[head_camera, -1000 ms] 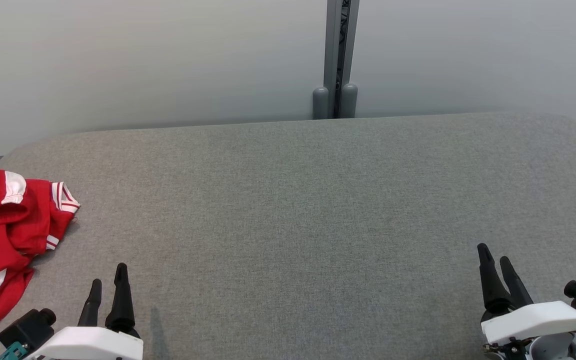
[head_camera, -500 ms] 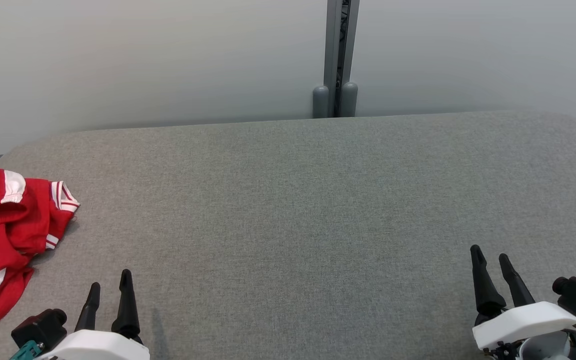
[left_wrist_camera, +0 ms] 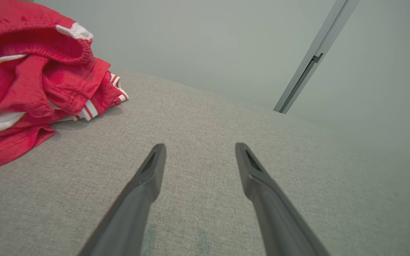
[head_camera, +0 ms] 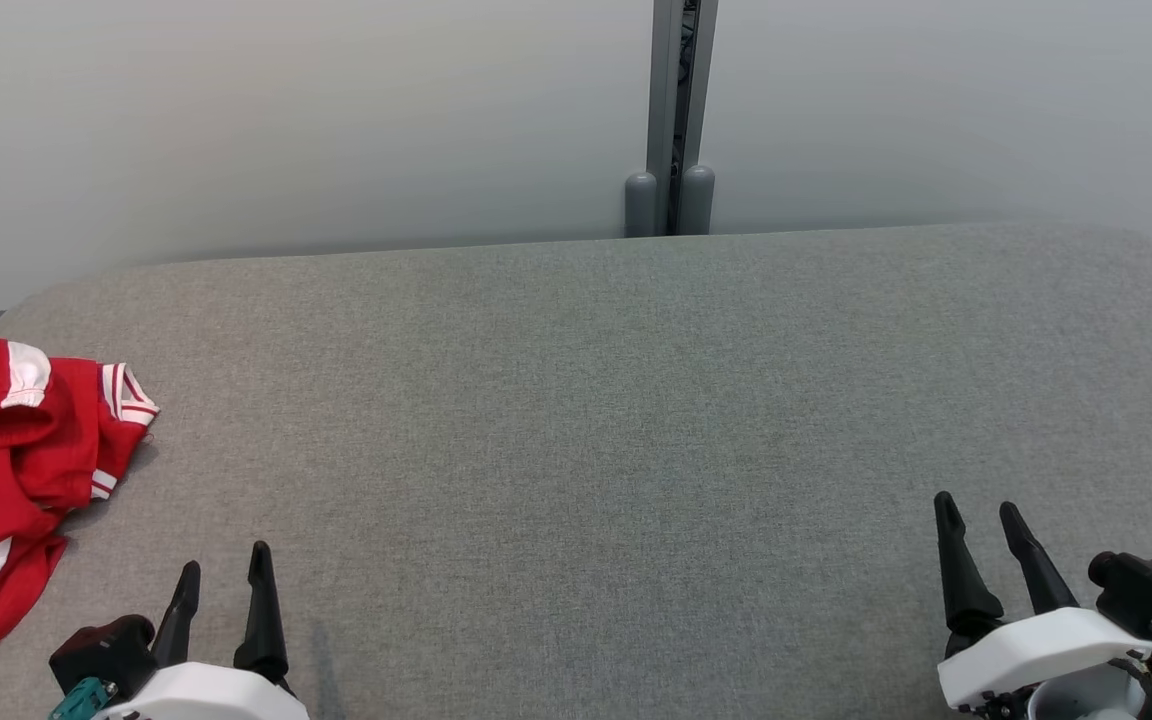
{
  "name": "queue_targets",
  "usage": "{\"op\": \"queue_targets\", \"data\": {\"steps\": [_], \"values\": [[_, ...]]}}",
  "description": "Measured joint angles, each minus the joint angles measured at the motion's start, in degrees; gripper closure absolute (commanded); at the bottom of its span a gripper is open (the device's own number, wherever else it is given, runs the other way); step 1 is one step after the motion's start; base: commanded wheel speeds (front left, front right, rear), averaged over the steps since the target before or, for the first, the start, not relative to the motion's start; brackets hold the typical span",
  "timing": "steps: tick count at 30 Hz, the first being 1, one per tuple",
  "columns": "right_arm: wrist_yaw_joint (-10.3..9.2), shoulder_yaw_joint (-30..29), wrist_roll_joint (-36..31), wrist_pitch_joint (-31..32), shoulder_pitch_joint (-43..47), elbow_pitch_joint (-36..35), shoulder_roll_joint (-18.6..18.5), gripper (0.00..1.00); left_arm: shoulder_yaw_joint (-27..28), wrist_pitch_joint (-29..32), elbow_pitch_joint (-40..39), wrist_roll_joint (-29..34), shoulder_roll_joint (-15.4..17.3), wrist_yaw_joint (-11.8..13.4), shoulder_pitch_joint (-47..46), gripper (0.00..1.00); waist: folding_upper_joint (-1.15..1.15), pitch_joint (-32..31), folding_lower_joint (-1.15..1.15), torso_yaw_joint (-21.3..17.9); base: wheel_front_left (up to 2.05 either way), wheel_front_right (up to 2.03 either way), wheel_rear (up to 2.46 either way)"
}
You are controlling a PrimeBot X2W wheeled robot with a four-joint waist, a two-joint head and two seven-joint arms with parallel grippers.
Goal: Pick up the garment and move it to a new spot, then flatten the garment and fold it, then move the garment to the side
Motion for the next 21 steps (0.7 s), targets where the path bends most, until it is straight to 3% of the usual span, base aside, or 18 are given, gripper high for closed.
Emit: {"op": "queue_targets", "data": {"steps": [21], "values": [[0.01, -0.47, -12.00, -2.53, -0.17, -0.34, 0.01, 0.00, -1.42, -2.74, -0.85, 12.28, 0.19, 1.02, 0.21, 0.00, 0.00, 0.03, 0.00, -0.20, 0.00, 0.00, 0.00]]}}
